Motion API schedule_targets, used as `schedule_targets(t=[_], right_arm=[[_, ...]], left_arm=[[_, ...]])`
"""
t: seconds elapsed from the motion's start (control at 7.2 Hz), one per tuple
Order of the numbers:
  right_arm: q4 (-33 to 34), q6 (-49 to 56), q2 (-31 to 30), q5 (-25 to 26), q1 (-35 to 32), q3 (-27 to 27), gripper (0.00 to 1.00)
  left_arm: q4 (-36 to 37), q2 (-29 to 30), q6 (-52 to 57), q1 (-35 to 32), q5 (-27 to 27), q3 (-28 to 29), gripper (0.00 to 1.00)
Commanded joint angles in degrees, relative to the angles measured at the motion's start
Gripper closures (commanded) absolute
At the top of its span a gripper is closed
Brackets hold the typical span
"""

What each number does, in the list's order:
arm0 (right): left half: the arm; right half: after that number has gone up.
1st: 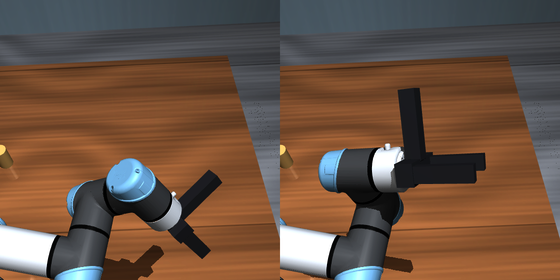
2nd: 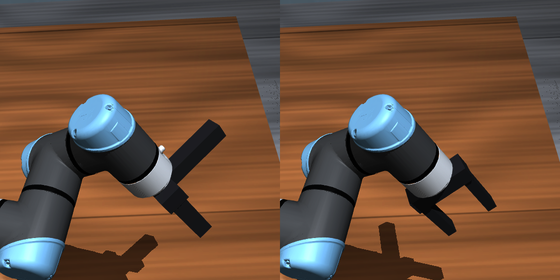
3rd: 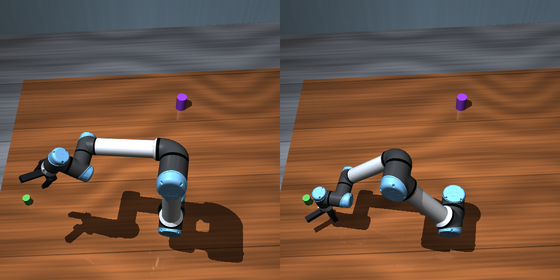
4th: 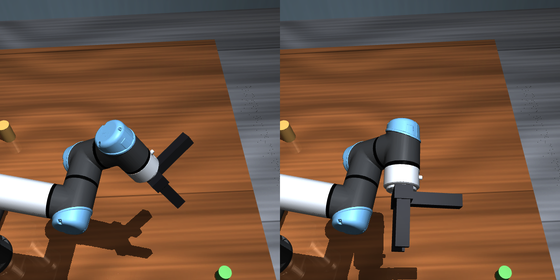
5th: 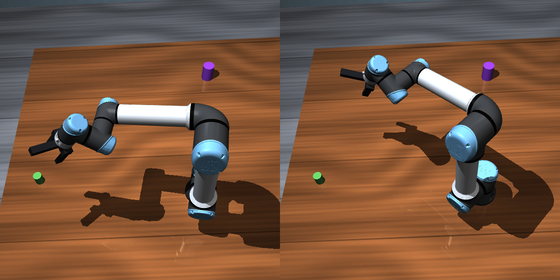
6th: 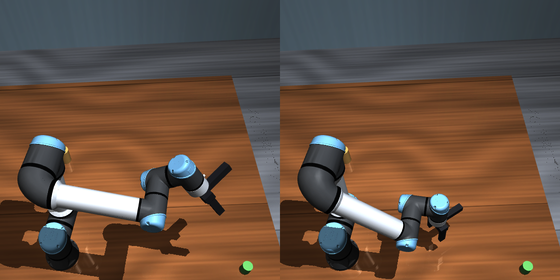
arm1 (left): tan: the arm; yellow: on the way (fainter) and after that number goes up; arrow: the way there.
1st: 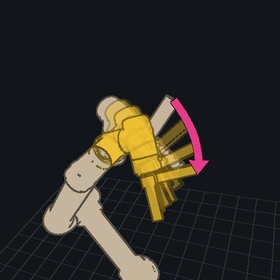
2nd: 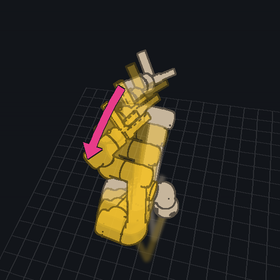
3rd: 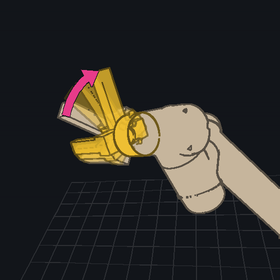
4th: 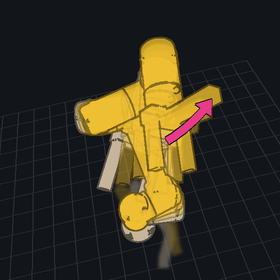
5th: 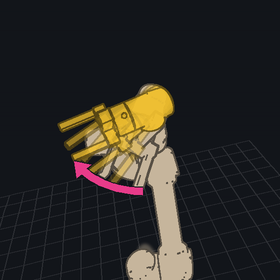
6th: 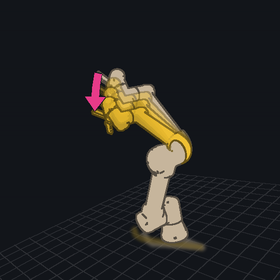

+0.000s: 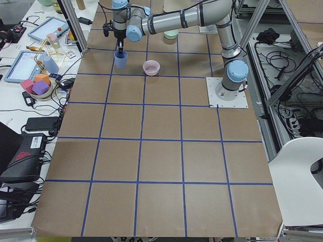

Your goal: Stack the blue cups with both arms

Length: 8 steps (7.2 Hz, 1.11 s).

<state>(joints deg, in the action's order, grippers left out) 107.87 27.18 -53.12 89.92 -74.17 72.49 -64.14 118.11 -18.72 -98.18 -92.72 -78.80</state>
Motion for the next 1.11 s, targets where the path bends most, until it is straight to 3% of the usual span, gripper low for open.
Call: schedule_targets(t=[0.0, 0.14, 0.42, 0.56, 0.97], right_arm=[[0.06, 0.51, 0.12, -0.53, 0.6, 1.42, 0.04], [0.24, 0.33, 0.21, -0.8, 0.69, 2.03, 0.27], [0.24, 0.42, 0.21, -0.8, 0.69, 2.39, 0.87], [0.24, 0.42, 0.12, -0.72, 0.69, 2.48, 1.0], [-4.38, -0.37, -1.97, -0.71, 0.6, 1.52, 1.0]], left_arm=[[-0.02, -1.82, -11.64, -7.35, 1.22, -0.21, 1.0], [0.67, -1.75, -14.48, -8.94, 1.23, 0.3, 1.0], [2.7, 4.37, -14.6, -8.78, 1.14, 6.42, 1.0], [2.18, 7.54, -14.68, -8.87, 1.49, 11.07, 1.0], [2.79, 14.06, -14.16, -10.01, 2.28, 17.69, 1.0]])
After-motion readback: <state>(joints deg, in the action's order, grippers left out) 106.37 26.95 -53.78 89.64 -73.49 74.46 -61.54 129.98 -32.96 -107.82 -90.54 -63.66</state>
